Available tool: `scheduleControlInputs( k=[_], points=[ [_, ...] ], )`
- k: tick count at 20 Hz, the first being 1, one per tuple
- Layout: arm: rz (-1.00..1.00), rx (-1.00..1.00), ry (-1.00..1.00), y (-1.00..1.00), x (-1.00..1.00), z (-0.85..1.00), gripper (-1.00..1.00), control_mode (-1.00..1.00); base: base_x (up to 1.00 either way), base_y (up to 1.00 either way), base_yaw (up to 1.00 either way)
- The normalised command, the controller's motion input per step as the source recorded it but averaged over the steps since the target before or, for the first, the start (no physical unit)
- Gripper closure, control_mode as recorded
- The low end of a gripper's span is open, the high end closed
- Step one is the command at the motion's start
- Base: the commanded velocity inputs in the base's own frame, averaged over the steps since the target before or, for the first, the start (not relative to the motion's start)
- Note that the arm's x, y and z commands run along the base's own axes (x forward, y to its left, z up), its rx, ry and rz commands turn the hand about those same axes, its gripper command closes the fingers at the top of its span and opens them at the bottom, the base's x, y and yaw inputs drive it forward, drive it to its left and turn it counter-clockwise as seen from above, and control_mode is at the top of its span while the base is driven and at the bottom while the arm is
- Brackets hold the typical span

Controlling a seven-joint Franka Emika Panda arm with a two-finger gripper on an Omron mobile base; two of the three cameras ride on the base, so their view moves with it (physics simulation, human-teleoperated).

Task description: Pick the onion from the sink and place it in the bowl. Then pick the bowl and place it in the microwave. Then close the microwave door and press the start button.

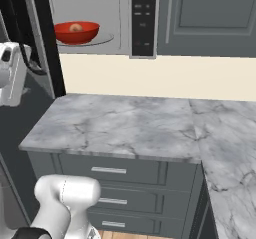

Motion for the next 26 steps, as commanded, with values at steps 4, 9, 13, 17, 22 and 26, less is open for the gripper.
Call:
scheduleControlInputs(
  k=[4,9,13,17,22,26],
  points=[
    [0.0,-0.04,0.0,-0.78,1.0,0.07,-1.0,-1.0,0.0,0.0,0.0],
    [-0.03,-0.04,0.0,-0.64,1.0,0.14,-1.0,-1.0,0.0,0.0,0.0],
    [-0.02,-0.03,0.13,-0.43,1.0,0.08,-1.0,-1.0,0.0,0.0,0.0],
    [0.0,0.0,0.29,-0.23,1.0,0.03,-1.0,-1.0,0.0,0.0,0.0],
    [0.0,0.0,0.2,-0.07,0.93,0.08,-1.0,-1.0,0.0,0.0,0.0],
    [0.0,0.0,0.13,0.0,0.33,0.06,-1.0,-1.0,0.0,0.0,0.0]
  ],
)
